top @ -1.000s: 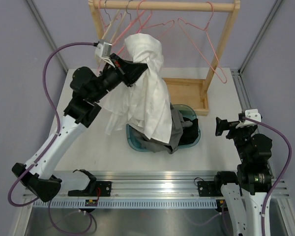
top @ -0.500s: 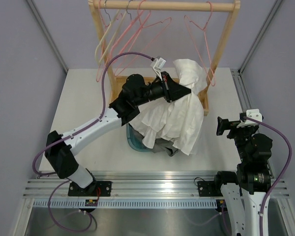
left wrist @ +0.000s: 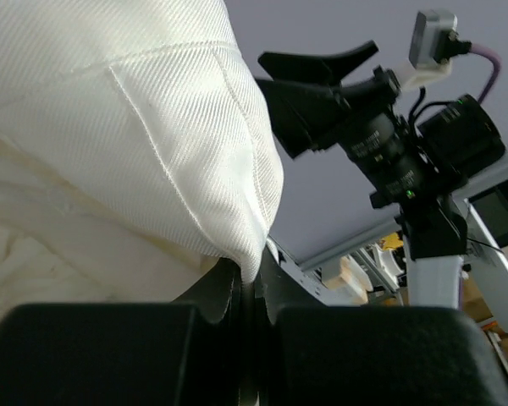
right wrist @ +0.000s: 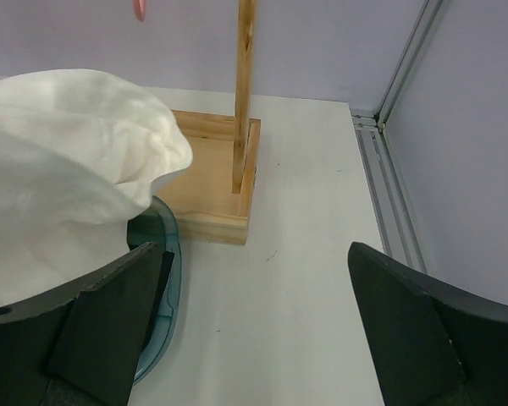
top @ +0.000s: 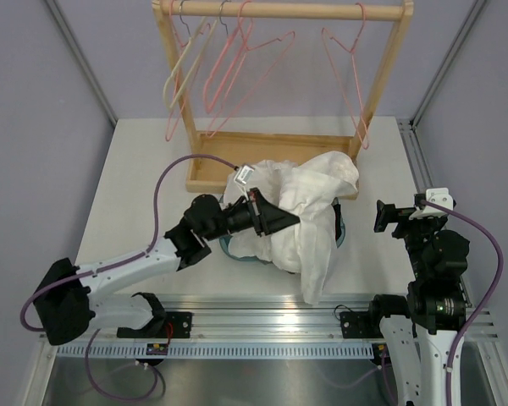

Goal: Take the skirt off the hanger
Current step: Place the skirt in the bin.

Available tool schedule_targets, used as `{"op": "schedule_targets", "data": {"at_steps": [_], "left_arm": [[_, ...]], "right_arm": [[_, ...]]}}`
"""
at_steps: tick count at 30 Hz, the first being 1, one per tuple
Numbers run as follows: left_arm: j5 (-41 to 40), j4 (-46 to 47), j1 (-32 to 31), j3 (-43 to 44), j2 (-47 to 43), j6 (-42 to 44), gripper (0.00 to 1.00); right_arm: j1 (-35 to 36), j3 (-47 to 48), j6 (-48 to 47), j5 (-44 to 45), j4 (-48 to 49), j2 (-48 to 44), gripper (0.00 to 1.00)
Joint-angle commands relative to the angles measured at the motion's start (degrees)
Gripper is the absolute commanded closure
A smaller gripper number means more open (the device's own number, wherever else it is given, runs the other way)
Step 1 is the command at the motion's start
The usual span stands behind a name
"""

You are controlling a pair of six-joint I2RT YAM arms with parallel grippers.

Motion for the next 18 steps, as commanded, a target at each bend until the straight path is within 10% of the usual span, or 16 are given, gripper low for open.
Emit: {"op": "schedule_targets", "data": {"at_steps": [1,12,18], "left_arm": [[-2.5,6.3,-0.8,-8.2,-11.1,-5.3,1.0],[-12.1,-20.5,-0.2,-10.0,-25.3,2.9,1.0],[-13.3,-15.1,11.2,-8.7,-15.8,-5.8,1.0]], "right_arm": [[-0.4,-0.1,0.4,1.0,2.5,-0.2,0.01],[-1.1,0.0,0.4,0.7,2.3,0.4,0.01],[-2.1,0.0,0.5,0.6,2.1,0.2,0.01]]}}
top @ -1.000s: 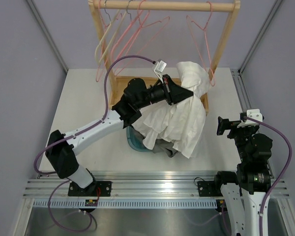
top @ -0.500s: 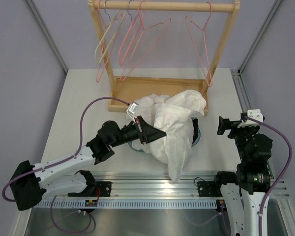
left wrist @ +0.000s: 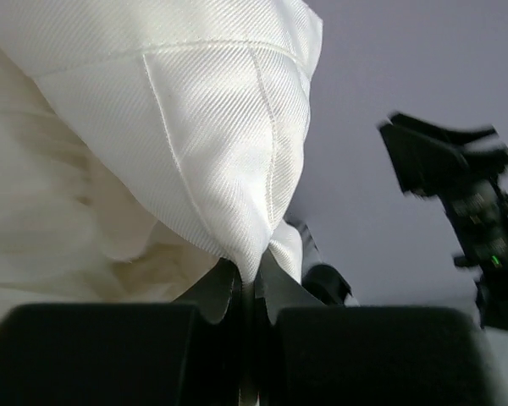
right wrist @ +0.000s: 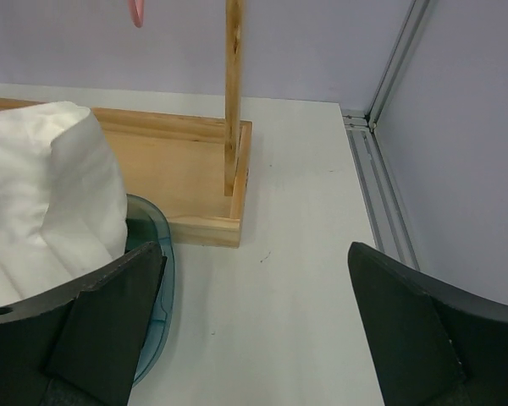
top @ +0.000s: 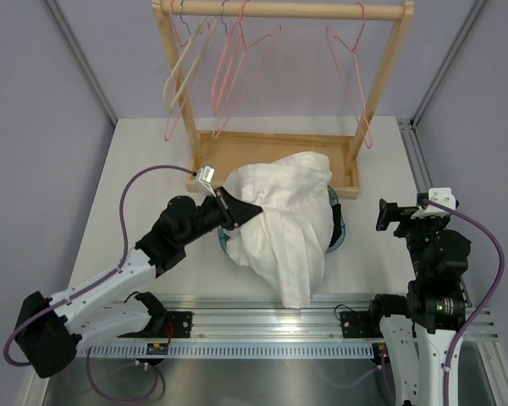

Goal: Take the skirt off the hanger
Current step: Place the skirt in the bin.

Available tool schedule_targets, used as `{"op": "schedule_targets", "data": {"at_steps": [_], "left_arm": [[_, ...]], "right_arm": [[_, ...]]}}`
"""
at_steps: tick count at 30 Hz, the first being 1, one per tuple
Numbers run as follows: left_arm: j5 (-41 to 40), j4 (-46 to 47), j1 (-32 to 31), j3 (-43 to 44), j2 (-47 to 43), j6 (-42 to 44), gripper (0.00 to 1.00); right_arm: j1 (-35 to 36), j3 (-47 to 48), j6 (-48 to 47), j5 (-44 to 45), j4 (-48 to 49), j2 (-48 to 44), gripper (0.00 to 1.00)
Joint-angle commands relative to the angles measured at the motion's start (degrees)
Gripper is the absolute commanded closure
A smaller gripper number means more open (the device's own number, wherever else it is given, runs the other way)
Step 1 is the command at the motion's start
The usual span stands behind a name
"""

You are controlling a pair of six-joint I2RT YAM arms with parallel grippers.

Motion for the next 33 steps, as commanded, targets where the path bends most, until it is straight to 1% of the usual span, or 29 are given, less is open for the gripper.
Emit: {"op": "schedule_targets", "data": {"at_steps": [1,2,4,6,9,11,12,14,19,22,25,26,29,30,32,33], "left_arm": [[-4.5,3.3,5.0,4.8,5.8,-5.9,1.0],[-5.0,3.4,5.8,5.8,8.9,-6.9,1.0],[-6.2,2.3,8.1,8.1,12.1,-10.0,1.0],[-6.3,-1.9,9.4,11.5,16.6,-12.0,1.0],[-8.0,-8.5,10.4,12.5,20.1,-12.1,1.0],[-9.2,-11.5,11.3,10.7,19.9,-11.3,1.0],[-9.9,-11.6,11.9,7.7,19.5,-11.1,1.0],[-10.5,-13.2,13.5,4.9,17.5,-9.4,1.0],[-8.6,-15.1,13.9,-2.7,16.6,-4.5,1.0],[-8.8,-14.7,13.9,-4.0,17.6,-2.6,1.0],[-7.8,-12.9,14.4,-3.8,18.9,-1.7,0.9],[-7.1,-11.8,14.6,-3.0,18.9,-1.4,0.81],[-4.8,-12.1,14.7,0.5,18.4,0.5,0.63],[-3.6,-12.5,14.7,1.4,17.4,1.6,0.49],[-2.9,-14.0,14.8,3.3,15.6,2.4,0.37],[-2.5,-15.2,14.8,4.7,13.2,3.1,0.29]], "right_arm": [[-0.7,0.0,0.4,0.6,1.8,0.2,0.01],[-0.8,0.0,0.4,0.6,1.8,0.2,0.01],[-1.0,0.0,0.4,0.5,1.9,0.2,0.0],[-1.2,0.0,0.4,0.5,1.8,0.1,0.0],[-1.4,0.0,0.4,0.5,1.8,-0.2,0.01],[-1.5,0.0,0.4,0.6,1.8,-0.3,0.0],[-1.5,0.0,0.4,0.6,1.8,-0.4,0.01],[-1.6,0.0,0.4,0.3,1.8,-0.5,0.01],[-1.6,-0.1,0.5,-0.4,1.8,-0.4,0.01],[-1.6,-0.1,0.4,-0.2,1.9,-0.4,0.01],[-1.9,0.0,0.4,-0.2,1.8,-0.3,0.01],[-2.1,0.0,0.4,-0.3,1.7,-0.2,0.0],[-2.4,0.0,0.4,-0.4,1.5,-0.1,0.01],[-2.5,0.0,0.4,-0.4,1.5,0.0,0.01],[-2.5,0.0,0.3,-0.6,1.4,0.0,0.01],[-2.5,0.0,0.3,-0.7,1.2,0.0,0.01]]}}
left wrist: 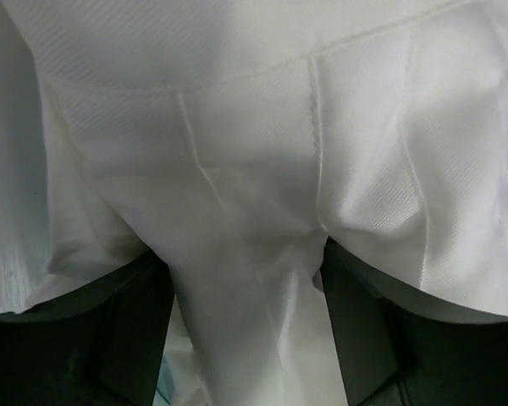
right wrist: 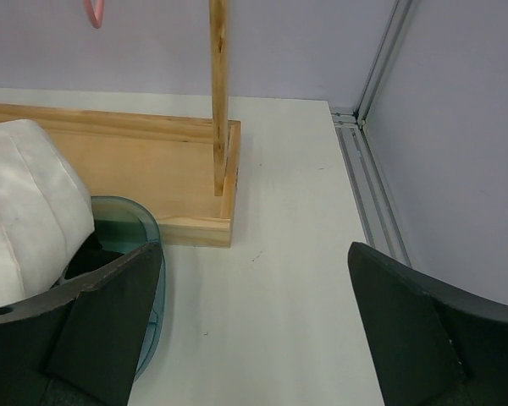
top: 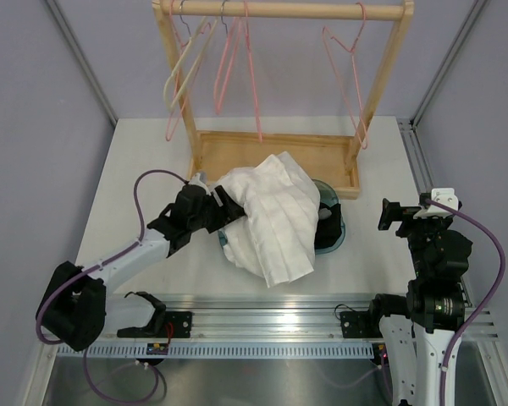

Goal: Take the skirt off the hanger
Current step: Place the skirt in the bin.

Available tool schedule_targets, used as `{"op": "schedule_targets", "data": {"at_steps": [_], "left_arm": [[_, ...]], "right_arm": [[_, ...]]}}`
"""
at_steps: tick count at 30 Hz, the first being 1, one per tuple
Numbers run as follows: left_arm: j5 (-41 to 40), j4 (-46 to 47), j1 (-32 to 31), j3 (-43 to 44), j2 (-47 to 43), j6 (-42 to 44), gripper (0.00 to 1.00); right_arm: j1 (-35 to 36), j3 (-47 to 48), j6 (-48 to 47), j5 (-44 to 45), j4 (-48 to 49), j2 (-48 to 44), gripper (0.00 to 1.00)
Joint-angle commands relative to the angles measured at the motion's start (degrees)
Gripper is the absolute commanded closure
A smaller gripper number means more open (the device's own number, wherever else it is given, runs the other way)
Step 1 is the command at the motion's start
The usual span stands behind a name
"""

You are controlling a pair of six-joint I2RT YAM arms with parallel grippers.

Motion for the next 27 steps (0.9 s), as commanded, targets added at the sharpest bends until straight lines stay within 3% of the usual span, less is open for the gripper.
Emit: {"op": "schedule_targets", "data": {"at_steps": [1,9,11,17,21,27], "left_arm": [[2.5,-2.1,0.4,5.1,-5.9,4.0,0.25],[-1.6,-11.9,0.7,8.1,-23.0,12.0,0.02],[-2.3,-14.1,0.8,8.1,-27.3,14.5,0.01],[3.5,-18.2,0.8,7.2,-35.9,34.8,0.01],[-4.2,-22.4,0.8,5.1,-44.3,42.9,0.01],[-8.0,-24.9,0.7,0.5,-53.5,48.8,0.01]], "right_arm": [[-0.5,0.0,0.3,-0.6,1.3,0.1,0.0],[-0.6,0.2,-0.3,-2.8,0.4,0.8,0.01],[-0.6,0.4,-0.5,-4.2,0.1,1.1,0.01],[-0.6,4.8,-0.3,-13.1,-4.6,6.5,0.01],[-0.6,12.3,-0.5,-16.7,-13.5,13.7,0.0],[-0.6,17.9,3.4,-12.8,-16.6,16.9,0.01]]}}
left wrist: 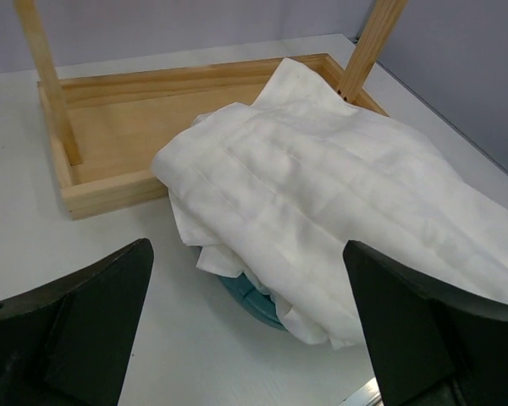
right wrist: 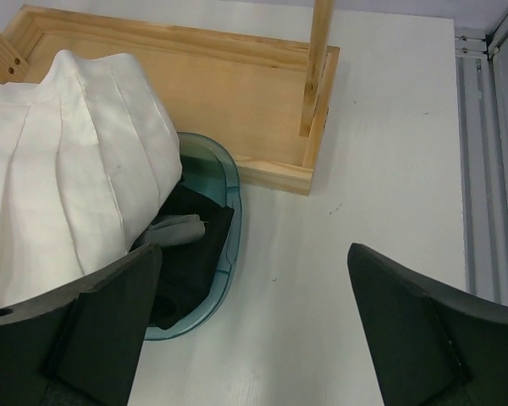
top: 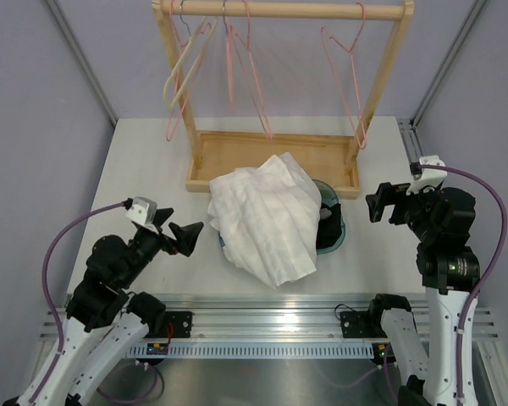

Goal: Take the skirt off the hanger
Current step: Place the skirt in the bin, then reset both arms

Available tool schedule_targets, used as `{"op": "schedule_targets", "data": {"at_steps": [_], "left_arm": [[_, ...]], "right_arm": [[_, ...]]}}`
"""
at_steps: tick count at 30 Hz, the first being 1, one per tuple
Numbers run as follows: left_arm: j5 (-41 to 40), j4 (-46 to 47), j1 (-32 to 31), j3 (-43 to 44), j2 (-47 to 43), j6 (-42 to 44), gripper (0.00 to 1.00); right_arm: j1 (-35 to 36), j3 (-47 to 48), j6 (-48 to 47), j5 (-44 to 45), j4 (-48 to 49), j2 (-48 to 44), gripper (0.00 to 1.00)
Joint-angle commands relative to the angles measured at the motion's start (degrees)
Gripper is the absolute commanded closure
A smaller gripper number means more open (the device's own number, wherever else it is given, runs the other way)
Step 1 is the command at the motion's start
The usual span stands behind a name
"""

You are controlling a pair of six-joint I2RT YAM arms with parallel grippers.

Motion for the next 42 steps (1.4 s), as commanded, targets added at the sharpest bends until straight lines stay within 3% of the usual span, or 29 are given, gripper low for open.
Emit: {"op": "schedule_targets", "data": {"at_steps": [1,7,11,23,42], "left_arm": [[-4.2,-3.4,0.2,-1.9,-3.1,7.4,0.01],[-4.9,-4.5,0.1,-1.3,-4.0,11.4,0.01],[-4.4,-4.0,0.2,-2.1,-4.6,11.6,0.01],[-6.8,-0.8,0.1,-6.7,-12.5,13.0,0.01],[-6.0,-0.6,0.1,-7.1,-11.9,13.3,0.01]], "right_arm": [[-0.3,2.8,2.7,2.5,-2.2,-1.2,0.0],[-0.3,-3.2,12.9,16.5,5.1,-6.0,0.01],[-0.3,-6.2,13.6,20.7,6.6,-5.4,0.01],[-1.4,-10.0,13.5,20.4,9.1,-8.4,0.01],[-1.8,-10.2,13.7,19.7,9.0,-9.4,0.01]]}}
